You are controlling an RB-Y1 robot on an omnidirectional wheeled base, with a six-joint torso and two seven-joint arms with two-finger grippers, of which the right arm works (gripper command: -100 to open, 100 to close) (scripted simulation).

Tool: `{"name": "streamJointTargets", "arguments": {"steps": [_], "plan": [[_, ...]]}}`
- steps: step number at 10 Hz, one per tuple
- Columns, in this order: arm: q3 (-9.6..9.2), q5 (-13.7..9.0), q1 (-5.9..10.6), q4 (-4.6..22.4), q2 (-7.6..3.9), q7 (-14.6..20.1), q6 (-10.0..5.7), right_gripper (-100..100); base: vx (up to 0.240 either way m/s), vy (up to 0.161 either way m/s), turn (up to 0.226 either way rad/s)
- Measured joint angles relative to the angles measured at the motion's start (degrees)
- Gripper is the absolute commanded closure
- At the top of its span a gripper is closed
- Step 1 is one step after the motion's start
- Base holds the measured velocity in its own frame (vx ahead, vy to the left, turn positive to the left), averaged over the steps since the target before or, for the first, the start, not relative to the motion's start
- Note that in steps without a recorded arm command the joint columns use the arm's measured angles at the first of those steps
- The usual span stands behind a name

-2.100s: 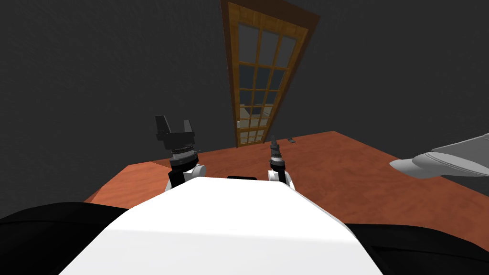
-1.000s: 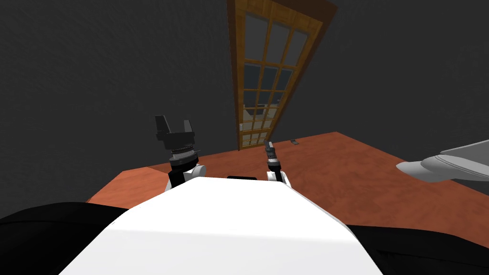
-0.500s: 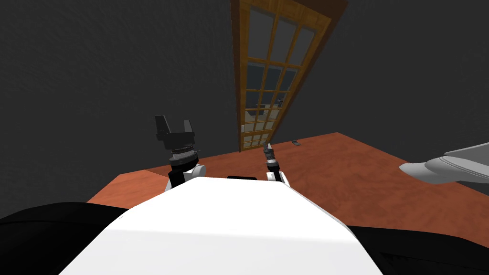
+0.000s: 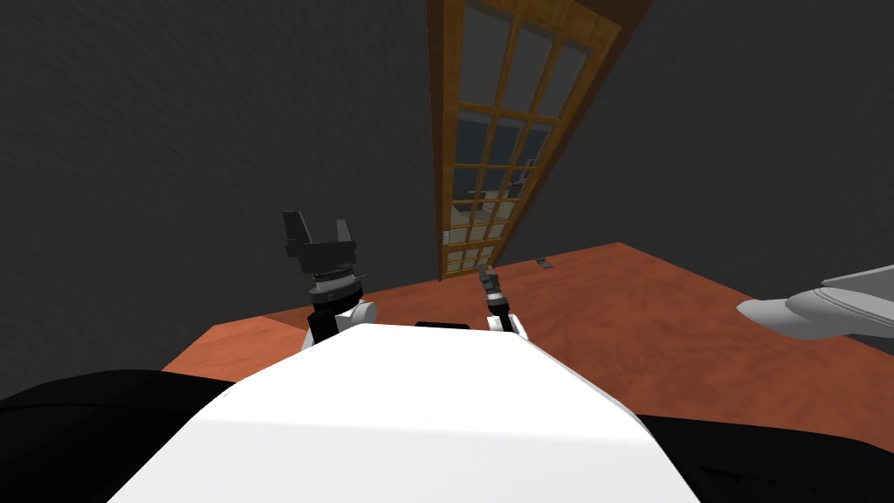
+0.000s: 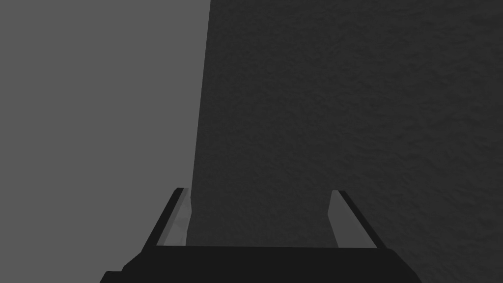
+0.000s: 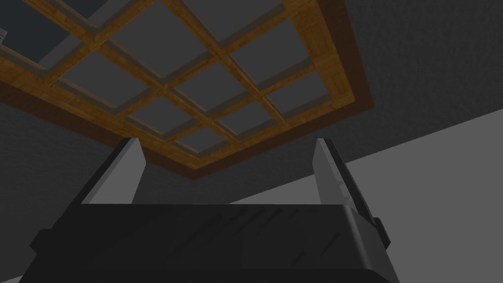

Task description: Pull the door open

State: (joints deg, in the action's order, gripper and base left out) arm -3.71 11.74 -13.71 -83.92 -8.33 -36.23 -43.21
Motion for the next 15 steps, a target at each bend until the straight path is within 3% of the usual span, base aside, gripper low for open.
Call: {"name": "streamJointTargets", "arguments": {"steps": [15], "plan": [[-0.59,2.4,7.23,22.1,-2.97,-13.7,-5.81,-100,0.111,0.083,-0.010]]}}
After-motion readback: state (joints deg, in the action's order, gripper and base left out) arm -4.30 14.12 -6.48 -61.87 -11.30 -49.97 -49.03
